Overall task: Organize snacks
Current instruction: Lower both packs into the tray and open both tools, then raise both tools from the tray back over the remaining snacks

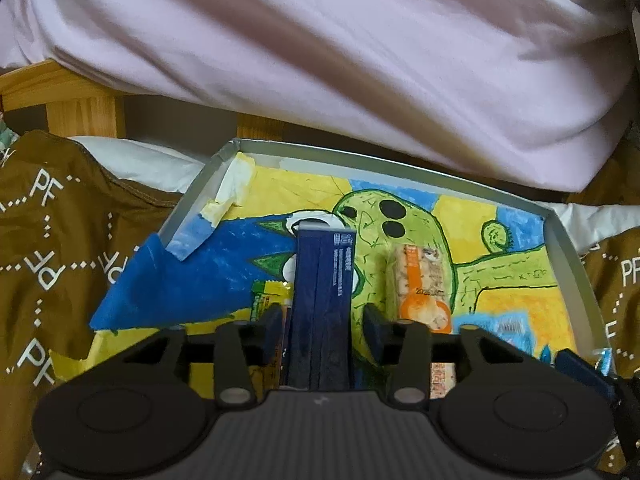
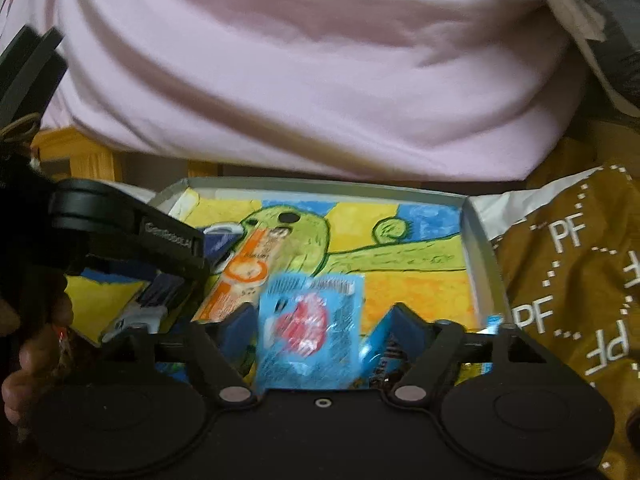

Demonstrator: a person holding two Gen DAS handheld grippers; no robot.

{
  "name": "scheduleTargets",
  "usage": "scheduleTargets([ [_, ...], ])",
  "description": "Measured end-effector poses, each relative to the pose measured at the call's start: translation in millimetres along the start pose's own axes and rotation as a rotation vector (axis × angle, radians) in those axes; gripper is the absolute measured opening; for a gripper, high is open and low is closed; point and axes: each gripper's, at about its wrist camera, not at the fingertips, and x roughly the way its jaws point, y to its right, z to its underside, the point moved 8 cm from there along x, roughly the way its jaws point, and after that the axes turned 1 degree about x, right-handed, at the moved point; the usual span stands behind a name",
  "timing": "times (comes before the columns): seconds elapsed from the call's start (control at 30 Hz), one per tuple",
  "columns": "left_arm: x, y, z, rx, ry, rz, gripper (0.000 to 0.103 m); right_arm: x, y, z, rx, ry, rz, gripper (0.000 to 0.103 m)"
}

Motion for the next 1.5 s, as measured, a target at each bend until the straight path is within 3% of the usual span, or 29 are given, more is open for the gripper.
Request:
scheduleTargets([
  [0.1, -13.8, -0.9, -5.2, 0.002, 0.029, 0.0, 0.067, -13.3, 5.6, -9.2, 0.027, 0.029, 0.014, 0.083],
  [0.2, -35.2, -2.9, -11.3, 0.009, 0.075, -0.002, 0.082, -31.0, 11.1, -21.1, 0.052, 0.08, 0.031, 0.095],
  [0.3, -62.4, -6.8, -19.2, 0.015, 0.142, -0.011, 0.093, -53.4, 15.3, -33.3, 0.075, 0.129, 0.043, 0.098],
  [0.4, -91.2, -12.7, -27.1, 0.017, 0.203, -0.023, 0.1, -69.3, 15.8, -41.0, 0.083, 0.161, 0.049, 0.102],
  [0.7, -175.2, -35.4, -31.8, 0.003, 0.311, -0.017, 0.102, -144.4, 1.4, -63.7, 0.101, 0.284, 0.042, 0.102],
  [0.93, -230.2, -56.0, -12.4, -0.006, 0.335, -0.01, 0.102, -194.5, -12.9, -60.8, 0.132, 0.334, 0.031, 0.102],
  [1.3, -278.8, -93.7, 36.3, -0.036, 0.341, -0.025, 0.102, -245.9, -45.9, -43.6, 0.09, 0.358, 0.026, 0.102],
  [1.5, -287.0, -107.1, 63.6, 0.018, 0.325, -0.04, 0.103, -262.2, -63.2, -22.0, 0.071, 0.33, 0.014, 0.102],
])
